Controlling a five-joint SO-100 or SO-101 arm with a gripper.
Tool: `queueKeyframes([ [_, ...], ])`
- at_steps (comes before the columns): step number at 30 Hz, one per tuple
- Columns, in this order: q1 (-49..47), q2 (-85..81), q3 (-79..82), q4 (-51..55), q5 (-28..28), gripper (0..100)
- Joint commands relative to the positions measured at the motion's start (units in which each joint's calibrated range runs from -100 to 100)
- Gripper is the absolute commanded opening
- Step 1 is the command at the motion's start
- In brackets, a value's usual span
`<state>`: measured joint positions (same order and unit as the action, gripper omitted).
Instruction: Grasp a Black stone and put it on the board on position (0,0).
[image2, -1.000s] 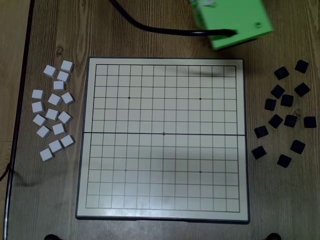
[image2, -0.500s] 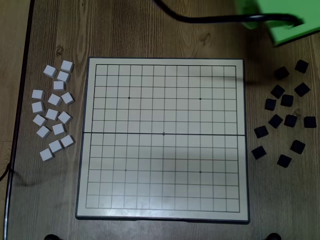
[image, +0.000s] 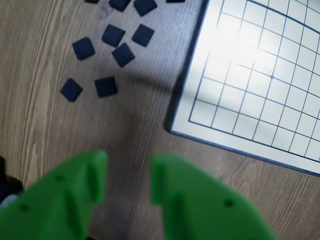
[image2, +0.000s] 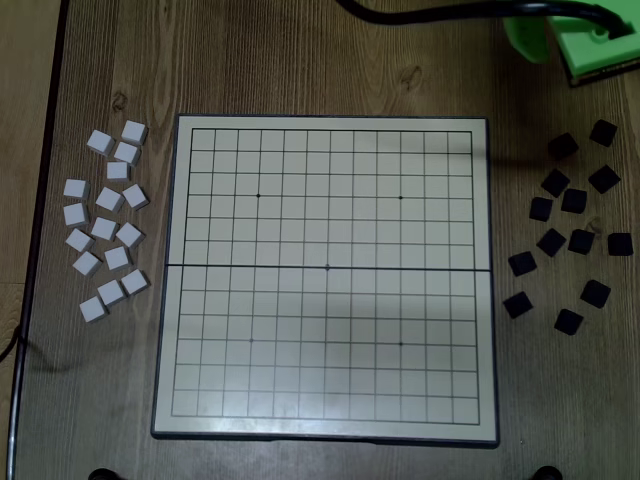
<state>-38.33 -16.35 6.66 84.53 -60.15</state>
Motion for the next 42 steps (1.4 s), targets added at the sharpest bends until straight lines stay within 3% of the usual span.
queueKeyframes([
  [1,1.32,1.04,-2.80,-0.90,-1.61,6],
  [7,1.51,6.81,-2.60,-0.16,-5.13,6],
  [16,-1.23,13.76,-2.60,1.41,0.20,6],
  [19,-1.95,14.78,-2.31,1.33,4.40,6],
  [26,-4.68,12.74,5.51,-4.54,7.72,8],
  [42,-7.78,22.83,6.67,-14.54,3.22,11],
])
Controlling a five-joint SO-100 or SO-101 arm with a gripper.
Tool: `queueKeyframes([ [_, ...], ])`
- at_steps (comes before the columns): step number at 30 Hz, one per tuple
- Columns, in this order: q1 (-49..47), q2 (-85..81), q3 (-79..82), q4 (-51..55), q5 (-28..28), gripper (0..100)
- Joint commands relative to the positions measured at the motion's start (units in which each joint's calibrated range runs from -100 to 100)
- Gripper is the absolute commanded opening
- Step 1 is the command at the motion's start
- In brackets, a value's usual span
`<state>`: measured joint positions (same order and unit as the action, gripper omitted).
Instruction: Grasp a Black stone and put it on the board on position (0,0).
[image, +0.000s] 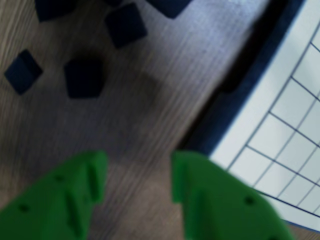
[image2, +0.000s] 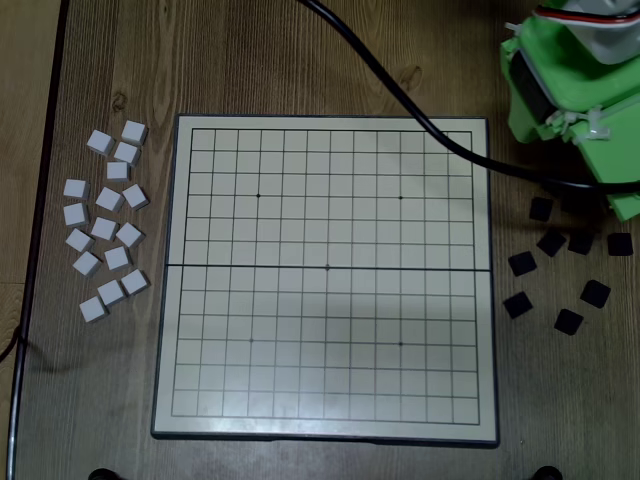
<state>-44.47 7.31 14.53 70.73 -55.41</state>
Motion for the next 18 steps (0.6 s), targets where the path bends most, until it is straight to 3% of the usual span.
queueKeyframes([
  [1,-2.00,-0.57,-1.20,-0.74,-1.95,11],
  [18,-5.55,2.23,-2.26,-2.81,-4.98,11],
])
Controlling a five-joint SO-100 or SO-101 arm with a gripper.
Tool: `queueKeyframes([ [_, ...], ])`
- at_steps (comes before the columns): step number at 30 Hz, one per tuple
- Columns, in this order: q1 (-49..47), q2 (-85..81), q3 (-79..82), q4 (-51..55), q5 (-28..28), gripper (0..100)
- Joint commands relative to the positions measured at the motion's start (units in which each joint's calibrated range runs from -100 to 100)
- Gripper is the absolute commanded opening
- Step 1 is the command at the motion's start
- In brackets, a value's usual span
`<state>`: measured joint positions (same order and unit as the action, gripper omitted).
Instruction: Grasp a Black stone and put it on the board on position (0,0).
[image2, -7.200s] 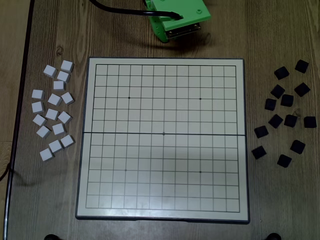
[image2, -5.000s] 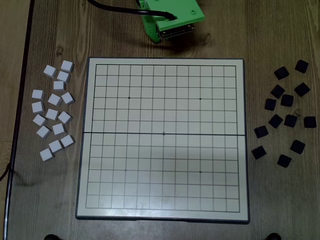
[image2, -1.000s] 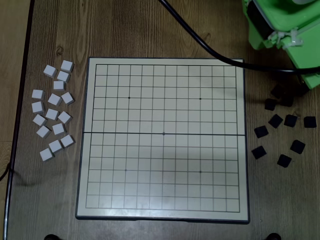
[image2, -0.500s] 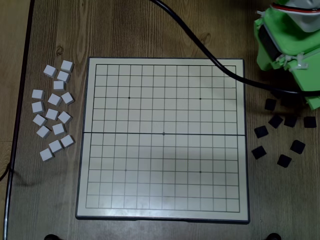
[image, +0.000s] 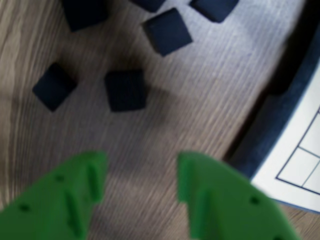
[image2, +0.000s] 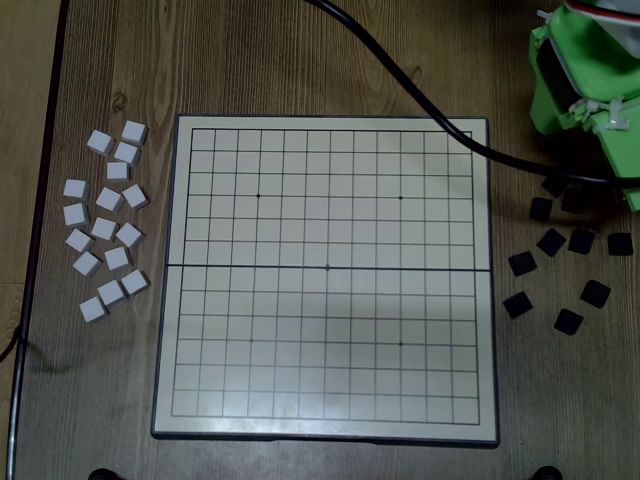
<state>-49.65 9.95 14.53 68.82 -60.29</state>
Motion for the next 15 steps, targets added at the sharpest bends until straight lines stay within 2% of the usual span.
queueKeyframes([
  [1,-0.65,-0.25,-2.26,-1.07,-0.15,11],
  [15,-1.47,2.38,-1.77,-4.70,-0.54,13],
])
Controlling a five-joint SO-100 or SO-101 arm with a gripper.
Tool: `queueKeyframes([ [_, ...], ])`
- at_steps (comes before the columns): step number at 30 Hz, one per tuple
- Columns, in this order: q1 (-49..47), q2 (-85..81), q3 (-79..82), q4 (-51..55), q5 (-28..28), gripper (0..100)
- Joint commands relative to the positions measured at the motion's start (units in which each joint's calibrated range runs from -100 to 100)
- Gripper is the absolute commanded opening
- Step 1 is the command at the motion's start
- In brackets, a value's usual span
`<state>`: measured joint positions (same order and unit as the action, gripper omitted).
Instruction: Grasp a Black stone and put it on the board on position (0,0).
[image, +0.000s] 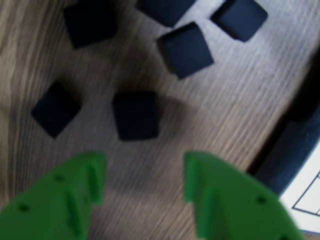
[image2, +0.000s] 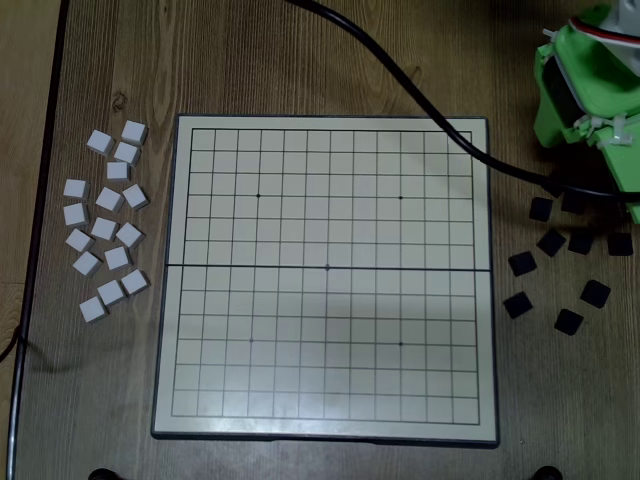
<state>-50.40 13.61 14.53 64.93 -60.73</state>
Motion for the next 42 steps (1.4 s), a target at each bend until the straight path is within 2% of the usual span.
queueKeyframes([
  [1,-0.80,-1.10,-1.58,-1.07,-0.15,13],
  [31,-1.07,-1.10,6.34,-9.42,-0.63,14],
  [42,-0.98,-0.93,9.24,-12.06,-1.12,10],
])
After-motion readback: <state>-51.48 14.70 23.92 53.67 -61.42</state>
